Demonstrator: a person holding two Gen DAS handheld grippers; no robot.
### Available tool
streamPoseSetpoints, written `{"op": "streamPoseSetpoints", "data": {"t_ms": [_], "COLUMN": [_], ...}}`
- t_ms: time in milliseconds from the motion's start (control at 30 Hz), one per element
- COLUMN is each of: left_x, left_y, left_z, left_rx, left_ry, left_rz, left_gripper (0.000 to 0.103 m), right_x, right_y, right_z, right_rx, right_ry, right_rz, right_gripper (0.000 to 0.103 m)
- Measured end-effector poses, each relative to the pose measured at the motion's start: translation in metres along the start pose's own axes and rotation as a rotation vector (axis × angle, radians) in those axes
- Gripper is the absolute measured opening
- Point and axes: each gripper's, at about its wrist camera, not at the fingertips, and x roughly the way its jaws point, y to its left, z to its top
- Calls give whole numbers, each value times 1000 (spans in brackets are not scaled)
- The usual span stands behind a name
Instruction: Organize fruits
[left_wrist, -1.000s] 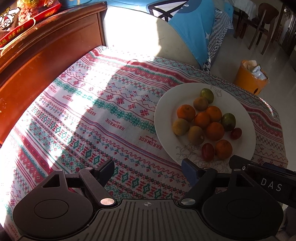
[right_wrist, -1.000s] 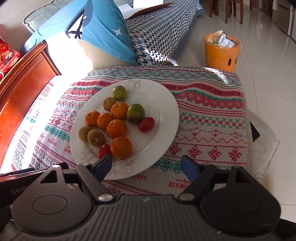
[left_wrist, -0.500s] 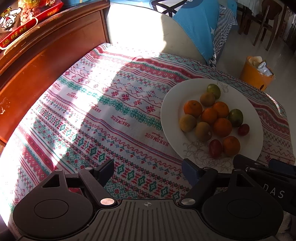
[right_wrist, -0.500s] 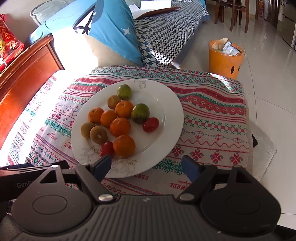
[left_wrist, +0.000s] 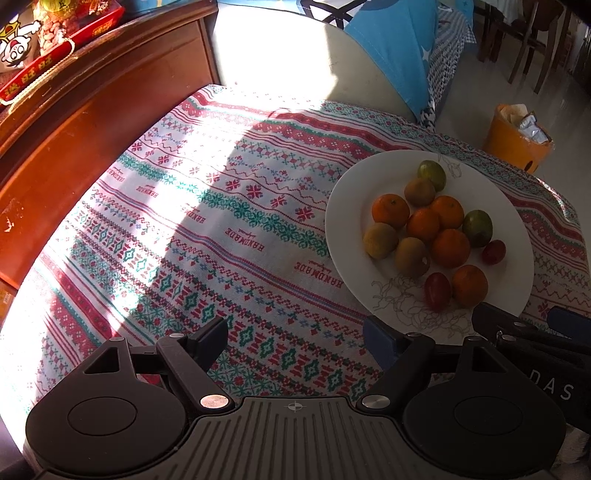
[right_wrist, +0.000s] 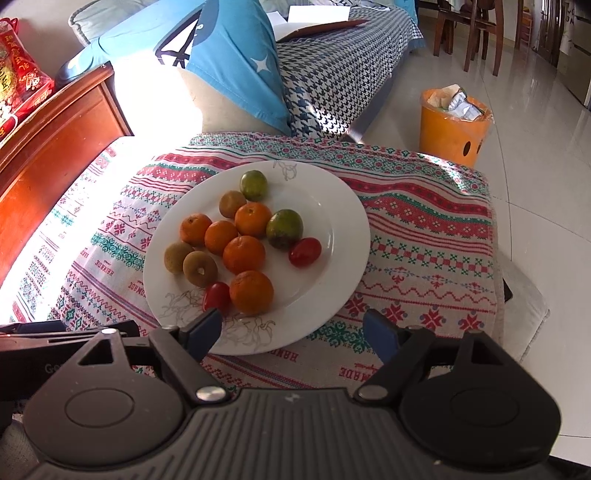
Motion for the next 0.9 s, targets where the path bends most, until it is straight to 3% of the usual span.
{"op": "streamPoseSetpoints", "data": {"t_ms": [900], "left_x": [1], "left_y": [1], "left_z": [-2], "left_rx": [11], "left_ry": [-1], "left_rz": [23], "left_gripper": [82], "right_x": [1], "right_y": [3], "right_z": [-2], "right_rx": [-19], "right_ry": [-7], "right_rz": [-6], "right_gripper": [84]}}
